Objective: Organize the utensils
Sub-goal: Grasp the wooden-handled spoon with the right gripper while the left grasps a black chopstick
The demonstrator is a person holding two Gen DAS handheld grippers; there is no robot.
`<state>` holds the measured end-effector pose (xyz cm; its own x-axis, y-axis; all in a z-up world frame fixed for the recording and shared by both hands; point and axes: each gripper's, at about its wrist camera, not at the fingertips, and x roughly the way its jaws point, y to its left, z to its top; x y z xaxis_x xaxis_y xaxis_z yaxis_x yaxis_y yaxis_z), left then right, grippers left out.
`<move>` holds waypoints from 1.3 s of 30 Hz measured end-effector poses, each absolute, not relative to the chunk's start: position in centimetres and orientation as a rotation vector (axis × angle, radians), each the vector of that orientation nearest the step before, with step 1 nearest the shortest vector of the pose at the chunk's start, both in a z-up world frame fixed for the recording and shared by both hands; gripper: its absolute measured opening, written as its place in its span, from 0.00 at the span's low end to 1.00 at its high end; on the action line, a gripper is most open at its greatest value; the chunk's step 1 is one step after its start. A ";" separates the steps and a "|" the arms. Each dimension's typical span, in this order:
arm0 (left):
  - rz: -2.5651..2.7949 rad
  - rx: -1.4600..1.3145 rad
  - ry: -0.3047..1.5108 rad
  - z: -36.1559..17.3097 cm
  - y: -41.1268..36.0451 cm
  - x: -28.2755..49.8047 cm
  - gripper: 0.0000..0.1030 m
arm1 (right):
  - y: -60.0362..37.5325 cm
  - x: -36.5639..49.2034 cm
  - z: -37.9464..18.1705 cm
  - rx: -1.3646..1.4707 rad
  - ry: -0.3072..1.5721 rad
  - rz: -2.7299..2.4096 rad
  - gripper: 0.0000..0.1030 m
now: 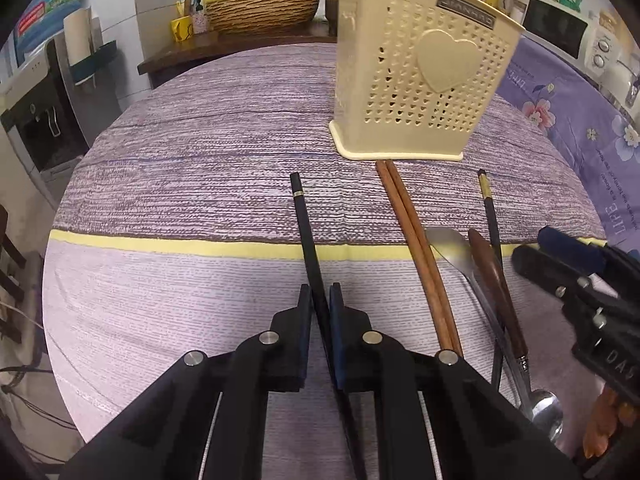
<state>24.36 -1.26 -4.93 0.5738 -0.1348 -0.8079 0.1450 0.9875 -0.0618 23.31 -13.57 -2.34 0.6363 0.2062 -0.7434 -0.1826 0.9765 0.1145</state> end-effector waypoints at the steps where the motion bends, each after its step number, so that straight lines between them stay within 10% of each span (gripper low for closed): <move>1: -0.166 0.008 0.945 -4.9 -1.1 24.4 0.10 | -13.2 23.4 -2.5 0.020 0.859 0.229 0.43; 18: -0.182 -0.019 0.941 -5.0 -0.7 24.4 0.10 | -11.8 25.1 -5.0 0.079 0.950 0.324 0.16; 39: -0.131 -0.008 0.969 -4.7 -1.4 30.2 0.33 | -18.0 21.7 0.4 0.163 0.747 0.178 0.16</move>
<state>30.16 -1.43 -4.72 0.5588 -0.1145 -0.8214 0.1072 0.9921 -0.0653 21.75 -17.97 0.39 0.7197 0.2185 -0.6590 -0.1027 0.9722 0.2102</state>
